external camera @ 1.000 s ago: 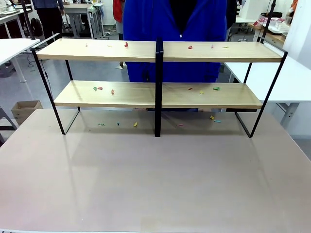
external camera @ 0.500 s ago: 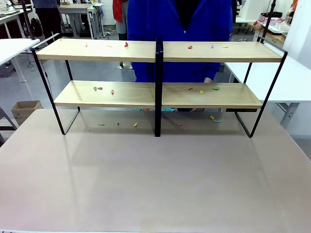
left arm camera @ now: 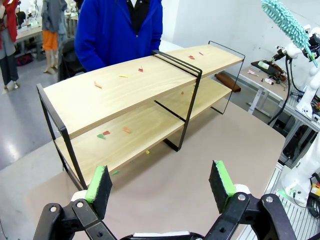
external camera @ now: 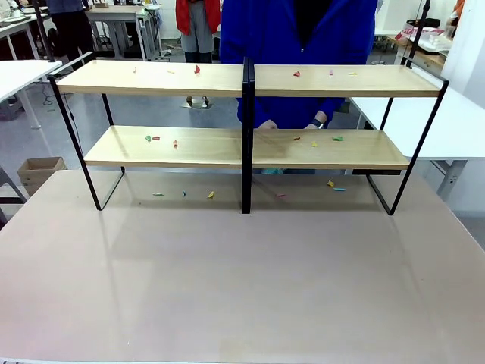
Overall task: Clean the shelves.
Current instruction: Clean a randomly selected level of the Shelf with the Duster.
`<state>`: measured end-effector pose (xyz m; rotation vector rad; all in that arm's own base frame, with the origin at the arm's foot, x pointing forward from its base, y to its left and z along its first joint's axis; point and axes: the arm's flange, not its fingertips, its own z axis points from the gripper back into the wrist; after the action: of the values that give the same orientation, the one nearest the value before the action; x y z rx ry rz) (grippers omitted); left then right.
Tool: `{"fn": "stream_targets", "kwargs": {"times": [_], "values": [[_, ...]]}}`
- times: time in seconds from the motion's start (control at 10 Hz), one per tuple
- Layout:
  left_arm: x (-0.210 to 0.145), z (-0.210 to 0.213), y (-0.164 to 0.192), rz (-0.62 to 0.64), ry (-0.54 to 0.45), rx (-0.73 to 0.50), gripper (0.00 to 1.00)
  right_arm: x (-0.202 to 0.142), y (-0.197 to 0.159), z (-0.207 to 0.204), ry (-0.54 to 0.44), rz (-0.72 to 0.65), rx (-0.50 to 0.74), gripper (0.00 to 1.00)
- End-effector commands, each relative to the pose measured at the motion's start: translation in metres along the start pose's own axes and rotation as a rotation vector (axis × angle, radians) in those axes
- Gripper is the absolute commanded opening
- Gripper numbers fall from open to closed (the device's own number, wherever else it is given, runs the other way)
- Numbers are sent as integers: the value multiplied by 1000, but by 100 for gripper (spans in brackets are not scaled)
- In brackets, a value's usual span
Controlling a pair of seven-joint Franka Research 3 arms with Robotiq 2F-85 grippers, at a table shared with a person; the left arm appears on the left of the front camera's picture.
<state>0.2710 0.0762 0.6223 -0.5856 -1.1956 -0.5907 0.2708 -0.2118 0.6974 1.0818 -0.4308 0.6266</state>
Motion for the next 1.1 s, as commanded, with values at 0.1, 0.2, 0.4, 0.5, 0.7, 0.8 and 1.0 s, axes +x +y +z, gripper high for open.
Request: {"fn": "stream_targets", "kwargs": {"times": [0.1, 0.2, 0.4, 0.5, 0.7, 0.8, 1.0], "values": [[0, -1, 0, 3, -2, -8, 100, -25, 18, -5, 107, -55, -107, 13], [0, -1, 0, 3, -2, -8, 100, -39, 36, -36, 230, 6, -144, 13], [0, -1, 0, 3, -2, -8, 100, -58, 54, -122, 551, 116, -179, 13], [0, -1, 0, 3, -2, -8, 100, -58, 52, -164, 594, 90, -293, 13], [0, -1, 0, 3, -2, -8, 100, -53, 45, -247, 646, 99, -380, 13], [0, -1, 0, 3, -2, -8, 100, -52, 42, -285, 620, 108, -462, 13], [0, -1, 0, 3, -2, -8, 100, -63, 34, -336, 733, 144, -469, 13]]}}
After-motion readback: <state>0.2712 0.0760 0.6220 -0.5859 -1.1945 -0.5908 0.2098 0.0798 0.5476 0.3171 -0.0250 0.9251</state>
